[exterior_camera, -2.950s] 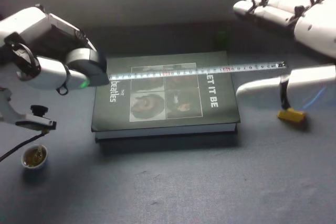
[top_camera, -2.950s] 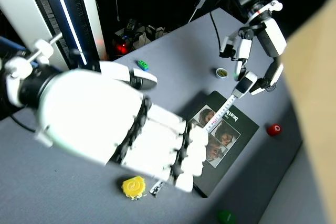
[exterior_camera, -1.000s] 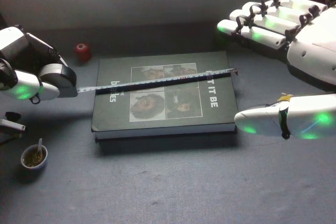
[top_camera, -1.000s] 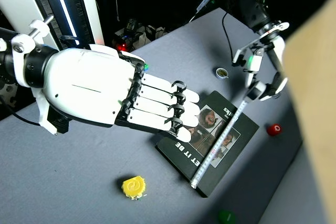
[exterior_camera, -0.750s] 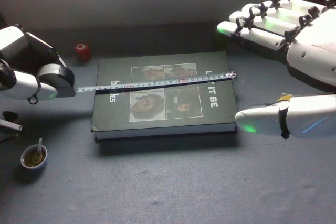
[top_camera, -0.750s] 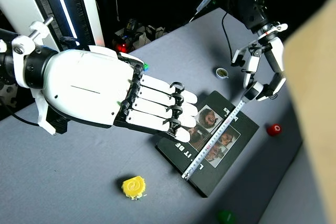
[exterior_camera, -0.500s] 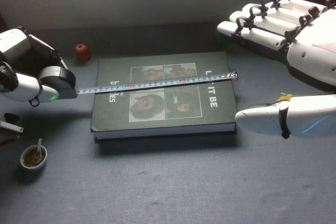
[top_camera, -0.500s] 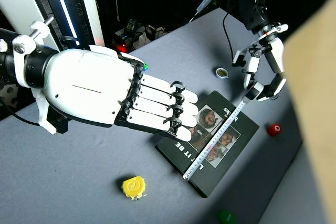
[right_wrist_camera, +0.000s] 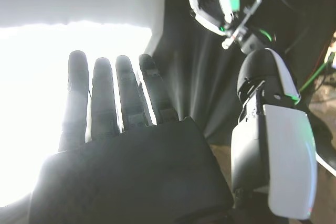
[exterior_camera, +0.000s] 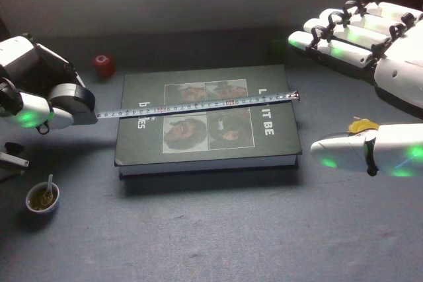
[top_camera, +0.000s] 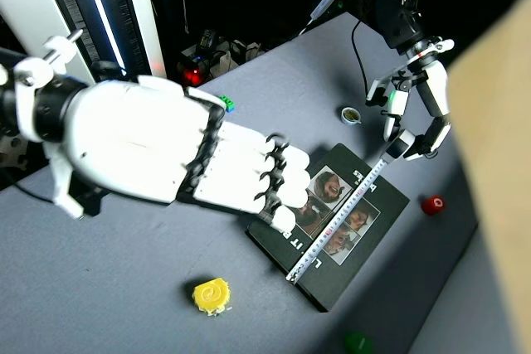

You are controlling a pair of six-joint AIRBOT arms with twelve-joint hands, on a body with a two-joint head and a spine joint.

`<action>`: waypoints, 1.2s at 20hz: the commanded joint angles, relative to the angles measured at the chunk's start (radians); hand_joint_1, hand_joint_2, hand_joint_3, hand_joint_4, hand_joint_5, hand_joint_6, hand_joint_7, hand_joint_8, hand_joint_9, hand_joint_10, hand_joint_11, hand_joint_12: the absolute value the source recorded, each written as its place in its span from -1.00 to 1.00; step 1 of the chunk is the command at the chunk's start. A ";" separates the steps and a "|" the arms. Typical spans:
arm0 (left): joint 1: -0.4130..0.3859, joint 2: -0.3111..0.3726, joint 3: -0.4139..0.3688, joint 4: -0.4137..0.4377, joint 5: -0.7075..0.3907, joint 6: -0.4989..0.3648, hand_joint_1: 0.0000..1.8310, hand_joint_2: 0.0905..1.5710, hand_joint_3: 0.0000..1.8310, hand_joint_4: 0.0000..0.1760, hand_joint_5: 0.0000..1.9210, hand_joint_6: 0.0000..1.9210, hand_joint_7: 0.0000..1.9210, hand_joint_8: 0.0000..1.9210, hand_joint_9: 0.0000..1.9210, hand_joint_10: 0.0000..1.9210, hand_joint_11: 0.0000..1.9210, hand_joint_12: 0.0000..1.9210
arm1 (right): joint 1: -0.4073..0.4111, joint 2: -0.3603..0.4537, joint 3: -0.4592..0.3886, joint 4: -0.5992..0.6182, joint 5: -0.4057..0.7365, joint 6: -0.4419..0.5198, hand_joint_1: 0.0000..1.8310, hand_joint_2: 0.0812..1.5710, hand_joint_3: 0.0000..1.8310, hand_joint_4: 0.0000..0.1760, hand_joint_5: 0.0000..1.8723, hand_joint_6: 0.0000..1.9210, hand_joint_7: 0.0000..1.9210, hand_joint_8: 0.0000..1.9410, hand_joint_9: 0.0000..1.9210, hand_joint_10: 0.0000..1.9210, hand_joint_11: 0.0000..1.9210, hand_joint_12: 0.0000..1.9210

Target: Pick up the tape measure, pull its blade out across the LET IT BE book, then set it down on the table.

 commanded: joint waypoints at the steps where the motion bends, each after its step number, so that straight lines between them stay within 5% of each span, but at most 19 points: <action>1: -0.007 0.005 0.005 0.007 -0.104 -0.004 0.52 0.33 -1.00 -1.00 0.06 -0.21 0.18 -0.20 -0.02 0.21 -0.15 0.05 | 0.012 0.004 -0.003 -0.022 -0.121 0.002 -1.00 0.35 -0.99 -1.00 -1.00 -1.00 -1.00 -1.00 -1.00 -1.00 -1.00 -0.55; 11: -0.056 0.020 -0.057 -0.008 -0.106 -0.012 0.52 0.32 -1.00 -1.00 0.08 -0.22 0.19 -0.23 -0.02 0.21 -0.14 0.04 | 0.016 0.005 -0.004 -0.023 -0.115 0.001 -1.00 0.35 -0.99 -1.00 -1.00 -1.00 -1.00 -1.00 -1.00 -1.00 -1.00 -0.55; 16: -0.108 0.052 -0.113 -0.038 -0.105 0.029 0.52 0.30 -1.00 -1.00 0.20 -0.40 0.20 -0.25 -0.01 0.18 -0.14 0.05 | 0.021 0.003 -0.005 -0.023 -0.118 0.000 -1.00 0.36 -0.99 -1.00 -1.00 -1.00 -1.00 -1.00 -1.00 -1.00 -1.00 -0.56; 24: -0.135 0.136 -0.231 -0.084 -0.054 0.066 0.52 0.30 -1.00 -1.00 0.16 -0.37 0.22 -0.26 -0.01 0.19 -0.16 0.07 | 0.028 0.004 -0.006 -0.024 -0.144 -0.009 -1.00 0.36 -0.99 -1.00 -1.00 -1.00 -1.00 -1.00 -1.00 -1.00 -1.00 -0.56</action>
